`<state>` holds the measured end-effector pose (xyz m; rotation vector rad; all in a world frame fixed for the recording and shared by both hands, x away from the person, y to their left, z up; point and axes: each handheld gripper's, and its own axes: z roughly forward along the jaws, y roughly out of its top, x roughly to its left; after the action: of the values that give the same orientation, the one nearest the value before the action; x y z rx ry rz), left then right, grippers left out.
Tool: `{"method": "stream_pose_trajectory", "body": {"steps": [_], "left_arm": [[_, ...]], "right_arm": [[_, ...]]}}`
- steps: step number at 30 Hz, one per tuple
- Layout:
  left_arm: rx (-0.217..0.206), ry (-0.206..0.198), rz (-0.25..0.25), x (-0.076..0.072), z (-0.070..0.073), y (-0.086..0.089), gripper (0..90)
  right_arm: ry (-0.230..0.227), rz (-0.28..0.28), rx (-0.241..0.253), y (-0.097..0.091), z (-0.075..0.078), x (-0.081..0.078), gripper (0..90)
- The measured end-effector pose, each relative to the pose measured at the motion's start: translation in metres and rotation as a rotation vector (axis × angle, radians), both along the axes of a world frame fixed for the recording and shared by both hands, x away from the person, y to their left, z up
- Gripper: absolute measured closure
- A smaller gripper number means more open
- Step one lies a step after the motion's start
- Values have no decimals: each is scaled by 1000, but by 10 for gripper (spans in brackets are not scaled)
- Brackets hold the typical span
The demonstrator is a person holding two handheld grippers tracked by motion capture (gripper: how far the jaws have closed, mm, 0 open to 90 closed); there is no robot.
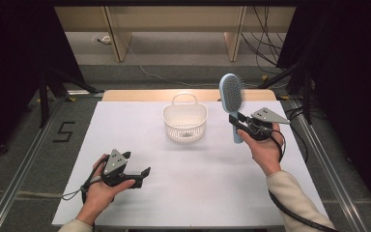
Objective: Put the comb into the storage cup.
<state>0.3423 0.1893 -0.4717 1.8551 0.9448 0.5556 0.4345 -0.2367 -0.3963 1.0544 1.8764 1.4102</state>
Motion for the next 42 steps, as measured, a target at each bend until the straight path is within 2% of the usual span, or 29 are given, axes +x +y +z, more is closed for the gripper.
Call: {"method": "stream_pose_trajectory", "body": {"steps": [42], "left_arm": [[-3,-1,-1,0,0,0,78]], "right_arm": [[-8,8,20,12,5,7,703]]}}
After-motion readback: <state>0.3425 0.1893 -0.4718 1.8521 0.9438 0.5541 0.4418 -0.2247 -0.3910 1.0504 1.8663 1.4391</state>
